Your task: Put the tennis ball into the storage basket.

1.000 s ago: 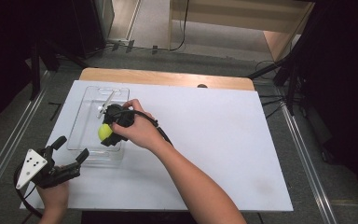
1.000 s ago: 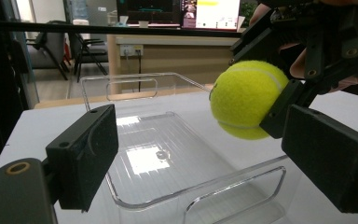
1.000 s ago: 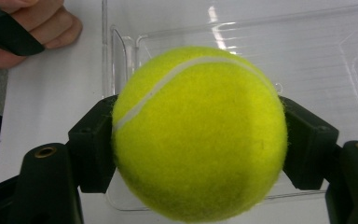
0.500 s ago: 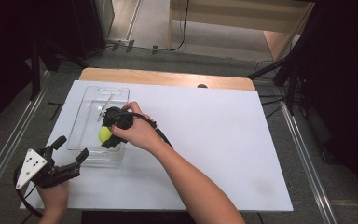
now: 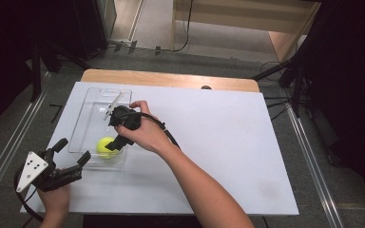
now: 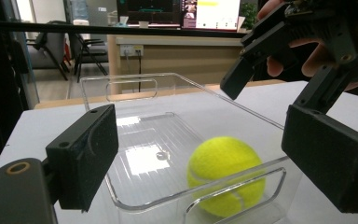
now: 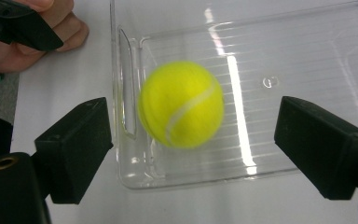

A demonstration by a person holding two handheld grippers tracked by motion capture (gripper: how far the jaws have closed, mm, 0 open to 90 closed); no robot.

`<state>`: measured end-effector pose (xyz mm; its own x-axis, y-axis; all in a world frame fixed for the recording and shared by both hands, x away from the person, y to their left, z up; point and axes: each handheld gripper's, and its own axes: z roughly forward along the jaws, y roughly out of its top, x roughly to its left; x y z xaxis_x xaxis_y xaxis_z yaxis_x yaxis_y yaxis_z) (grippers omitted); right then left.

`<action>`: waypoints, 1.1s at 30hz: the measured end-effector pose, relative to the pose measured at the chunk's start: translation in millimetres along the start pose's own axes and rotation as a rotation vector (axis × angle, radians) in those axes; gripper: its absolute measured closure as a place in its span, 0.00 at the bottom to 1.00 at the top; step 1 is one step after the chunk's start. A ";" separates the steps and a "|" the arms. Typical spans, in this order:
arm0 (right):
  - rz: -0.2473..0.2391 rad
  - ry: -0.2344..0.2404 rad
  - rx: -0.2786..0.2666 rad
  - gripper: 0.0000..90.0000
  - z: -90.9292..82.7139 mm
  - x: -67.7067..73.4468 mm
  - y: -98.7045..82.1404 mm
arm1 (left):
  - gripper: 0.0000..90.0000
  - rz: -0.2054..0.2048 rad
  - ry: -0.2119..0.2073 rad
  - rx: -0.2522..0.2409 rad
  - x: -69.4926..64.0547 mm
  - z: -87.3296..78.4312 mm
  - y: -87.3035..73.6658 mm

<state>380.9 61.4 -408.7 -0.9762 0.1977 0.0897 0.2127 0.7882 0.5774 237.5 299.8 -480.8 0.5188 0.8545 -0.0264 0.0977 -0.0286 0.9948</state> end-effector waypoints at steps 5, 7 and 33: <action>0.024 -0.023 -0.024 0.04 -11.8 -0.4 -11.5 | 0.13 0.004 0.000 0.002 0.1 0.1 0.1; 0.031 -0.029 -0.042 0.01 -15.2 -1.5 -16.3 | 0.13 0.004 0.000 0.003 -0.1 0.2 0.0; 0.141 -0.145 -0.130 0.00 -55.8 -6.1 -88.6 | 0.13 0.010 0.004 0.009 -1.1 0.9 -0.1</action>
<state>365.6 -42.1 -415.1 -0.9186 0.3897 0.0649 0.3301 0.6668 0.6681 237.7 298.4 -481.0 0.5164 0.8562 -0.0158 0.0999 -0.0419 0.9941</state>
